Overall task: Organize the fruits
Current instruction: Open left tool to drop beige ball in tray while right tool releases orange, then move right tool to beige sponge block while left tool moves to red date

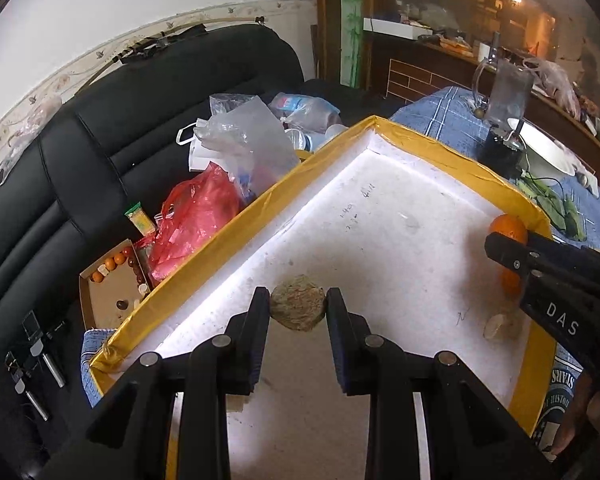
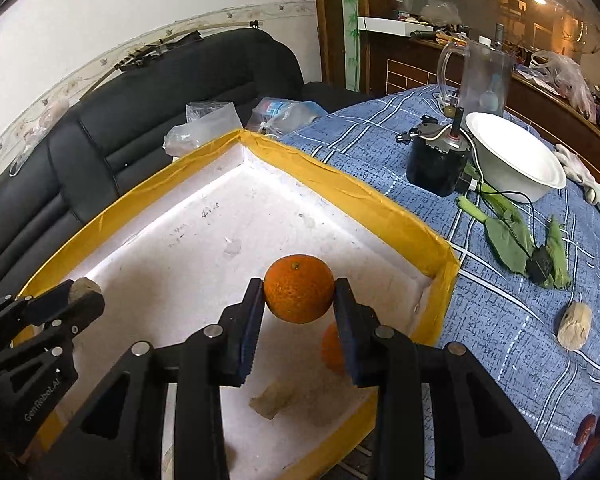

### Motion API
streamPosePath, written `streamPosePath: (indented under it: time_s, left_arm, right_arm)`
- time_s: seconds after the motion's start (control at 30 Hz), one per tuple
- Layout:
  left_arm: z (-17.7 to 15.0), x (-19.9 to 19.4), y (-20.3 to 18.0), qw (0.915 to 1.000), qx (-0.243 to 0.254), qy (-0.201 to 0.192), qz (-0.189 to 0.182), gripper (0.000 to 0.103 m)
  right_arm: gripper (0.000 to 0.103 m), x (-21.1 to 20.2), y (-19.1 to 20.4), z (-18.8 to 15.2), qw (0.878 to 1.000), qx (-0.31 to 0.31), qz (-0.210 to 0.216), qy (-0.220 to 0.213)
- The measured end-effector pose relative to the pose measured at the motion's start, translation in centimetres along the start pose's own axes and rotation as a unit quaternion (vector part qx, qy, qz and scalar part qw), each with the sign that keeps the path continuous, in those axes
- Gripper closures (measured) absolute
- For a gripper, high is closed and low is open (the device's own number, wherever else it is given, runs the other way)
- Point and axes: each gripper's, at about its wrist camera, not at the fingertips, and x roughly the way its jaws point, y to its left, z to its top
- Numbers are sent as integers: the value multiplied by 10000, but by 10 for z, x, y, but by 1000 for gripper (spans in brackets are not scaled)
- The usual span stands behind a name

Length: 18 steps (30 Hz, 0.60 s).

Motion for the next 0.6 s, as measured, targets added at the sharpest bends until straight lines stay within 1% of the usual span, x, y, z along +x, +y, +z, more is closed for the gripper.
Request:
streamPosePath:
  time_s: [0.1, 0.13, 0.2, 0.23, 0.27, 0.3, 0.33, 0.37, 0.4, 0.43, 0.5, 0.6]
  left_arm:
    - [0, 0, 2, 10000, -19, -6, 34, 75]
    - [-1, 0, 4, 10000, -68, 34, 40, 73]
    - [-1, -1, 8, 9998, -158, 79, 59, 53]
    - [-2, -3, 10, 9998, -198, 41, 72, 49]
    - [-3, -5, 11, 9997, -218, 0, 88, 44]
    - [-4, -8, 13, 9996, -244, -46, 113, 43]
    - [-5, -11, 15, 9996, -269, -71, 110, 42]
    - [-6, -15, 18, 9995, -296, -80, 59, 39]
    - [-8, -18, 21, 9994, -338, -96, 22, 36]
    - [-10, -23, 24, 9990, -416, -132, -5, 34]
    - [-14, -31, 31, 9980, -610, -172, -80, 28]
    - [-24, -44, 34, 9960, -804, -259, -283, 26]
  right_arm:
    - [65, 2, 1, 0, 10000, -41, -37, 65]
    - [65, 2, 1, 0, 9999, -56, -56, 70]
    - [65, 2, 3, -1, 9998, -119, -106, 106]
    - [64, 1, 5, -2, 9997, -175, -135, 123]
    - [61, -2, 7, -3, 9995, -237, -176, 112]
    - [56, -7, 8, -4, 9993, -278, -232, 61]
    - [48, -11, 8, -5, 9993, -284, -253, 14]
    - [45, -17, 8, -6, 9993, -282, -249, -30]
    - [44, -25, 8, -9, 9992, -291, -251, -78]
    - [44, -30, 8, -11, 9991, -306, -251, -115]
    - [40, -51, 5, -22, 9987, -338, -306, -227]
    - [38, -78, -2, -41, 9984, -307, -322, -341]
